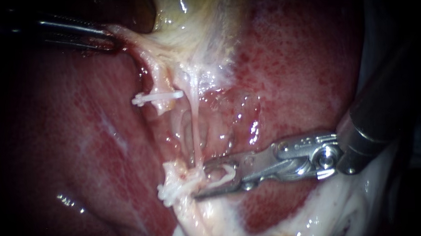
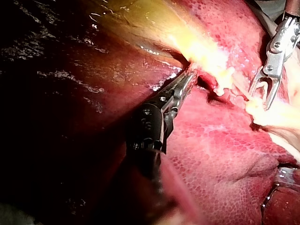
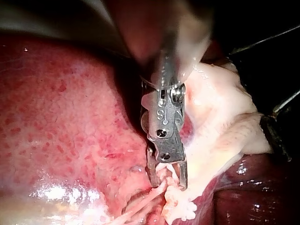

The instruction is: Clipping first clip right tube

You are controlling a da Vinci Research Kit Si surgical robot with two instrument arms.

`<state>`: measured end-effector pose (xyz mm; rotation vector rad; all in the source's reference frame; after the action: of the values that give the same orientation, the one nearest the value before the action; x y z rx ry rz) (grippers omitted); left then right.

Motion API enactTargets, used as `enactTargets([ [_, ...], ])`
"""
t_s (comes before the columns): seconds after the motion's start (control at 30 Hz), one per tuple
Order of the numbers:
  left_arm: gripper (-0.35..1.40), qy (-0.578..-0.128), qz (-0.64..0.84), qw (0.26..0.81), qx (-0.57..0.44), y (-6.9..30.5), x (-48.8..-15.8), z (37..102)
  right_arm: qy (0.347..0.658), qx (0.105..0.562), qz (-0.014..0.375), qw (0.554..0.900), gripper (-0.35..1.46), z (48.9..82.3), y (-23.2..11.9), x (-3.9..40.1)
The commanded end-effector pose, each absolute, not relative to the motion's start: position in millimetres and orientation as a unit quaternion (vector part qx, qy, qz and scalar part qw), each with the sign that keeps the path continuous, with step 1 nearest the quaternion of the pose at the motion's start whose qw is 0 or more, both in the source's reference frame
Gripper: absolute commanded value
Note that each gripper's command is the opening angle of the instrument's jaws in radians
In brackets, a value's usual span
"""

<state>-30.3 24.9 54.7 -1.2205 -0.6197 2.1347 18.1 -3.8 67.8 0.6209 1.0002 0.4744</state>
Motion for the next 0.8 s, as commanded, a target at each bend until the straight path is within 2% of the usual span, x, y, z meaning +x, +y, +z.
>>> enactTargets([
  [0.03,-0.35,-0.233,0.803,0.298,-0.459,24.8,-30.3,54.7,0.467,0.290,0.222,0.805,0.32,67.8,-3.8,18.1],
  [0.23,-0.35,-0.233,0.803,0.298,-0.459,24.8,-30.3,54.7,0.487,0.298,0.241,0.785,0.48,67.6,-3.5,17.9],
  [0.47,-0.35,-0.233,0.803,0.298,-0.459,24.8,-30.2,54.7,0.507,0.341,0.243,0.753,0.50,67.4,-2.8,16.6],
  [0.8,-0.35,-0.233,0.803,0.298,-0.459,24.8,-30.2,54.7,0.530,0.386,0.273,0.704,0.50,67.9,-0.7,15.0],
])
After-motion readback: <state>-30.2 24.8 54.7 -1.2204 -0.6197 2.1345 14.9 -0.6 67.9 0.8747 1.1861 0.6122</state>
